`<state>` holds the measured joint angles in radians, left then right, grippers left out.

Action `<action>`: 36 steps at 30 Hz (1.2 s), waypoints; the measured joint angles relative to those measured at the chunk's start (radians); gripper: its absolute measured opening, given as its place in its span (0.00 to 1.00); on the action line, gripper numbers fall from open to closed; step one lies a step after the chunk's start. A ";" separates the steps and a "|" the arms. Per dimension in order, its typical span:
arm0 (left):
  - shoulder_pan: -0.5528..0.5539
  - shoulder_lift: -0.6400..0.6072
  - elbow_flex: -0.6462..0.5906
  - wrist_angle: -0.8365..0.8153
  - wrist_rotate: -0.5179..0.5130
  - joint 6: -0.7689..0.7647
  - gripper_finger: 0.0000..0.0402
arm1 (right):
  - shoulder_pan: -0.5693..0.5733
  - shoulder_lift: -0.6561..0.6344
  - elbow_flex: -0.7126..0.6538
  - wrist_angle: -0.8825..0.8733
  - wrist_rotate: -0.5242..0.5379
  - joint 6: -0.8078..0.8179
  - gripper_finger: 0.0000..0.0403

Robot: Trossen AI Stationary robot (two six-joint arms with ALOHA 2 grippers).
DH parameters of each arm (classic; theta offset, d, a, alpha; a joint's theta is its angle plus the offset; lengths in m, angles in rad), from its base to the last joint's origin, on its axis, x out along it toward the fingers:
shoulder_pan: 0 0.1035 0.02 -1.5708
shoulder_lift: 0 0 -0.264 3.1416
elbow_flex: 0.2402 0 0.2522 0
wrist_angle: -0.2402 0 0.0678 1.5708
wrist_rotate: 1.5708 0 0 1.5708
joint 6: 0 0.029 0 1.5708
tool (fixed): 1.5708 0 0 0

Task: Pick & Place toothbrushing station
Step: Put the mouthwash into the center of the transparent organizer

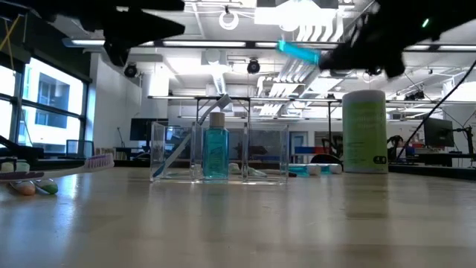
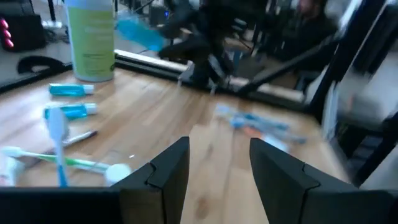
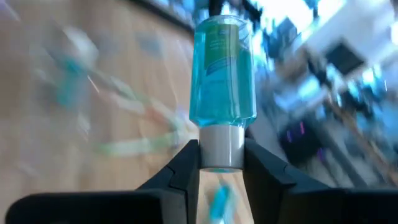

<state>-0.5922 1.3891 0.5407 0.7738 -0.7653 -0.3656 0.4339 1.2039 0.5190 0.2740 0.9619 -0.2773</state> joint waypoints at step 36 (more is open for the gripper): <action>0.041 0.000 0.000 0.125 0.305 -0.077 0.47 | 0.214 0.551 0.519 0.009 0.110 -0.305 0.21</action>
<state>-0.5514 1.3888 0.5407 0.8988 -0.4608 -0.4425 0.6483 1.7546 1.0378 0.2832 1.0718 -0.5827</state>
